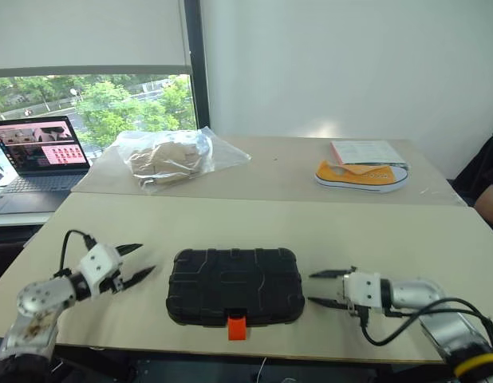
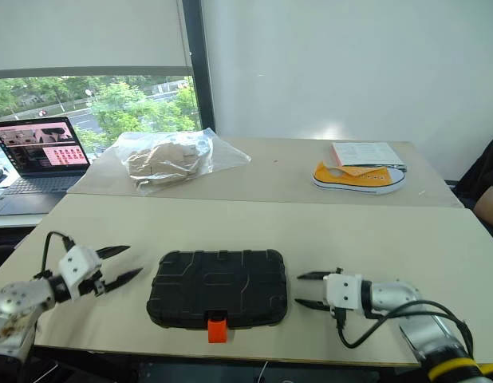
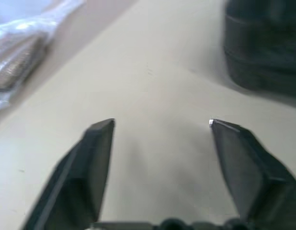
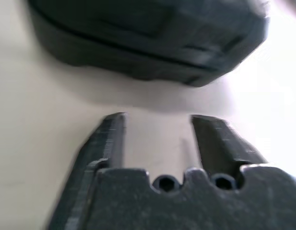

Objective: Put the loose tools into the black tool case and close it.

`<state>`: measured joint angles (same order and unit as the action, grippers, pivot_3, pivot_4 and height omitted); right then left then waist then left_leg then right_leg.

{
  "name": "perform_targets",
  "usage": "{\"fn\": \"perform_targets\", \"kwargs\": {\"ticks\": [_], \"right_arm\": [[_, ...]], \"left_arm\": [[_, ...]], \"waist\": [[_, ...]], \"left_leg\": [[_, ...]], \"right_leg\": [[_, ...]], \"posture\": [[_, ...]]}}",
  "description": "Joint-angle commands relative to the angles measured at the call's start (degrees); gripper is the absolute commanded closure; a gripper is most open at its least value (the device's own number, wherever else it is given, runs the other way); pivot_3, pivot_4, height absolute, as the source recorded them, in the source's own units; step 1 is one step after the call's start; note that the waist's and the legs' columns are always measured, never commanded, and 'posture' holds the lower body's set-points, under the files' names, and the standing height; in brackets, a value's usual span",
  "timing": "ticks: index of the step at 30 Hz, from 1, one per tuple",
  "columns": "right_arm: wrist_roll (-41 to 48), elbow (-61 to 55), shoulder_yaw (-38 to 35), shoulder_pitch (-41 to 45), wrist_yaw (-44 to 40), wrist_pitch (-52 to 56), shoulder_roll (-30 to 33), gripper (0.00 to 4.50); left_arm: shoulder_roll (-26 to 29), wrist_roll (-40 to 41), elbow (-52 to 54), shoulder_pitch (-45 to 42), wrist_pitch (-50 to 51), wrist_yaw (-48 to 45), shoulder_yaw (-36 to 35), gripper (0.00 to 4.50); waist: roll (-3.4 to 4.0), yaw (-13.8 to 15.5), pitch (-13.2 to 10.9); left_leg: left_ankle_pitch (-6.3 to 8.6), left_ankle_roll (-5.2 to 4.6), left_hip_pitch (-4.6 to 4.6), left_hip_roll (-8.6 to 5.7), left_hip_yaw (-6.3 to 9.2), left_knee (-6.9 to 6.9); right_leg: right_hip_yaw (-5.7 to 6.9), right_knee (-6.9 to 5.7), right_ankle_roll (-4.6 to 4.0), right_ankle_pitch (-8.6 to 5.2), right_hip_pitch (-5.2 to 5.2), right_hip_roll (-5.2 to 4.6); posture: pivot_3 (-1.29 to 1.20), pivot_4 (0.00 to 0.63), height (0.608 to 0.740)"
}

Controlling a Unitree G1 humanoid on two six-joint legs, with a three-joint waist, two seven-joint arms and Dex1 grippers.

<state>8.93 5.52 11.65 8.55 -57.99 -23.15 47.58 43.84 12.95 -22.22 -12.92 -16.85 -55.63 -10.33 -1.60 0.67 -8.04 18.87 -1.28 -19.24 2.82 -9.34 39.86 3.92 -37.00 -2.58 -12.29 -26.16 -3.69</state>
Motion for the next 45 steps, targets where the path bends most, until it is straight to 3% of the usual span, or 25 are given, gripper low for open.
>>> {"fn": "perform_targets", "kwargs": {"ticks": [1, 4, 6, 11, 15, 21, 28, 34, 38, 41, 45], "right_arm": [[2.3, -11.3, -1.0, -5.7, -0.7, 9.3, 2.2, 3.41], [-0.5, -16.5, 0.7, -8.8, 0.3, 15.1, 1.8, 4.48], [-1.9, -19.0, 2.5, -9.0, 1.2, 18.5, 0.1, 4.50], [-5.0, -21.4, 6.3, -5.1, 2.8, 26.7, -4.9, 4.50], [-6.8, -19.1, 6.7, 0.1, 5.1, 29.9, -9.8, 4.50], [-10.6, -7.9, 4.9, 10.9, 10.3, 30.1, -16.9, 4.50], [-11.9, 1.0, 4.0, 17.2, 11.1, 25.9, -18.8, 4.50], [-6.7, -5.2, 1.8, 12.5, 4.0, 28.0, -14.3, 4.50], [-1.4, -15.9, 0.8, 6.0, -0.5, 35.2, -10.0, 4.50], [0.9, -23.2, 1.4, 1.3, -1.3, 39.8, -8.1, 4.50], [0.9, -26.4, 3.1, -0.8, 0.3, 42.8, -9.1, 4.50]], "left_arm": [[-1.0, -1.3, -2.2, -5.6, 1.7, -0.2, 2.4, 2.71], [-2.7, -3.1, -4.7, -9.6, 2.2, -1.3, 5.6, 3.98], [-3.7, -3.9, -5.9, -11.7, 3.1, -2.7, 7.7, 4.47], [-3.3, -4.0, -5.4, -12.0, 5.6, -9.0, 11.4, 4.47], [-3.2, -0.9, -2.2, -9.7, 8.7, -11.6, 10.6, 4.47], [-3.2, 1.0, 5.4, -2.3, 14.2, -9.1, 7.2, 4.47], [-4.6, 4.3, 13.0, 3.2, 19.6, -4.3, 2.9, 4.47], [-3.5, 10.7, 15.8, 0.5, 25.8, -3.8, -2.3, 4.47], [0.5, 20.9, 22.5, -2.6, 41.4, -8.3, -2.5, 4.47], [3.1, 23.0, 27.9, -5.5, 49.2, -11.3, 3.0, 4.47], [1.9, 20.7, 30.4, -7.7, 50.4, -10.6, 7.8, 4.47]], "waist": [[-0.02, -0.1, 0.0], [-0.09, -0.4, 0.0], [-0.22, -0.6, 0.1], [-0.58, -1.9, 0.1], [-0.70, -2.5, 0.1], [-1.03, -3.4, 0.1], [-0.92, -2.2, 0.0], [-0.87, -1.3, 0.0], [-0.85, -0.8, -0.1], [-0.75, -0.8, -0.2], [-0.73, -1.1, -0.2]], "left_leg": [[0.01, -0.01, 0.00, 0.00, -0.01, 0.00], [0.02, -0.01, 0.03, 0.01, -0.03, 0.01], [0.01, 0.00, 0.04, 0.01, -0.03, 0.01], [-0.08, 0.18, 0.05, 0.09, 0.01, -0.02], [-0.13, 0.25, 0.15, 0.13, 0.03, -0.02], [-0.24, 0.32, 0.29, 0.19, -0.06, -0.01], [-0.50, 0.30, 0.17, 0.12, -0.03, -0.07], [-0.48, 0.26, -0.07, 0.14, 0.02, -0.06], [-0.47, 0.26, -0.18, 0.13, 0.27, -0.07], [-0.40, 0.19, -0.08, 0.06, 0.30, -0.07], [-0.37, 0.14, -0.08, -0.02, 0.29, -0.04]], "right_leg": [[-0.04, 0.01, 0.02, 0.01, 0.00, 0.01], [-0.19, 0.02, 0.05, 0.01, 0.02, 0.13], [-0.22, 0.01, 0.07, 0.00, 0.03, 0.18], [-0.26, -0.03, 0.06, -0.01, 0.02, 0.34], [-0.28, -0.05, 0.10, -0.06, 0.03, 0.37], [-0.44, -0.12, 0.10, 0.09, 0.12, 0.28], [-0.42, -0.13, -0.44, 0.49, -0.06, 0.26], [-0.22, 0.01, -0.42, 0.47, -0.16, 0.27], [-0.18, 0.07, -0.33, 0.40, -0.14, 0.26], [-0.18, 0.07, -0.19, 0.31, -0.06, 0.25], [-0.24, 0.05, 0.24, 0.06, -0.03, 0.26]], "posture": [[0.00, 0.150, 0.740], [0.00, 0.150, 0.740], [0.00, 0.150, 0.740], [0.00, 0.150, 0.740], [0.00, 0.150, 0.740], [0.00, 0.150, 0.740], [0.00, 0.150, 0.740], [0.00, 0.150, 0.740], [0.00, 0.150, 0.740], [0.00, 0.150, 0.740], [0.00, 0.150, 0.740]]}}
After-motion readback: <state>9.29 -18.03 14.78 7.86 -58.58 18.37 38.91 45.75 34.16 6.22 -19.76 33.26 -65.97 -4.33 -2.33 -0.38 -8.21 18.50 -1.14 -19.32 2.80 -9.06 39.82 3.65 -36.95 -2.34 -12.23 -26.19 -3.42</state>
